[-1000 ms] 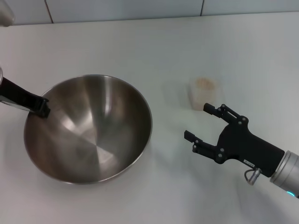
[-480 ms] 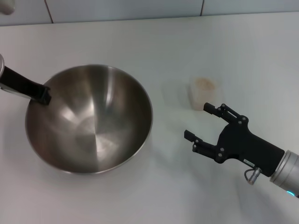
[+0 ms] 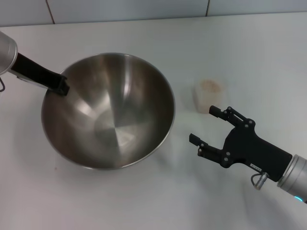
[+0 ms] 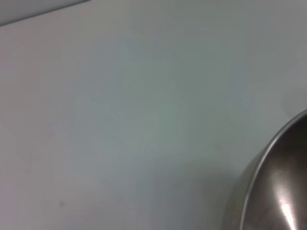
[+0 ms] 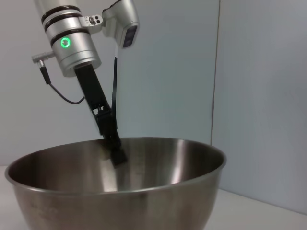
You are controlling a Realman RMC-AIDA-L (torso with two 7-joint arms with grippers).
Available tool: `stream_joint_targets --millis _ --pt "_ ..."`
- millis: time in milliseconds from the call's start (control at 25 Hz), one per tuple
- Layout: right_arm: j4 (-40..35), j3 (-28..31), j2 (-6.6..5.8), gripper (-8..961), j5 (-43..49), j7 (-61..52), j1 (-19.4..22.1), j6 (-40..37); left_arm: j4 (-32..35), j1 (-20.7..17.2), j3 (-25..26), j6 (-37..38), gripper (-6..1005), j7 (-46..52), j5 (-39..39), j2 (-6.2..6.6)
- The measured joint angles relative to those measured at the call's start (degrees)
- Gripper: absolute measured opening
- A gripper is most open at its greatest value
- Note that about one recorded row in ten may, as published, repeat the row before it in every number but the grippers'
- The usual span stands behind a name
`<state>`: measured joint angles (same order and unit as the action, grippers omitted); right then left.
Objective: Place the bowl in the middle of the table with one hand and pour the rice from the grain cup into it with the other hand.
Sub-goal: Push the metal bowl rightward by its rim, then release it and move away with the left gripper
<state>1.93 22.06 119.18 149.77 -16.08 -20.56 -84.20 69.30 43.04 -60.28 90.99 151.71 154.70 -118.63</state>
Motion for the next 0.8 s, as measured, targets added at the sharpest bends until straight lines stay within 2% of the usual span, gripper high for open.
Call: stream_joint_targets --millis 280,800 --pt "0.0 0.0 0.08 826 0.0 0.0 0.0 0.0 -0.7 0.9 -0.5 -0.4 9 0.0 -0.5 -0.15" --pt "0.2 0.0 0.09 826 0.1 0.0 0.3 -0.4 -7.1 2.7 -0.8 -4.9 11 -2.2 -2.4 -0.21"
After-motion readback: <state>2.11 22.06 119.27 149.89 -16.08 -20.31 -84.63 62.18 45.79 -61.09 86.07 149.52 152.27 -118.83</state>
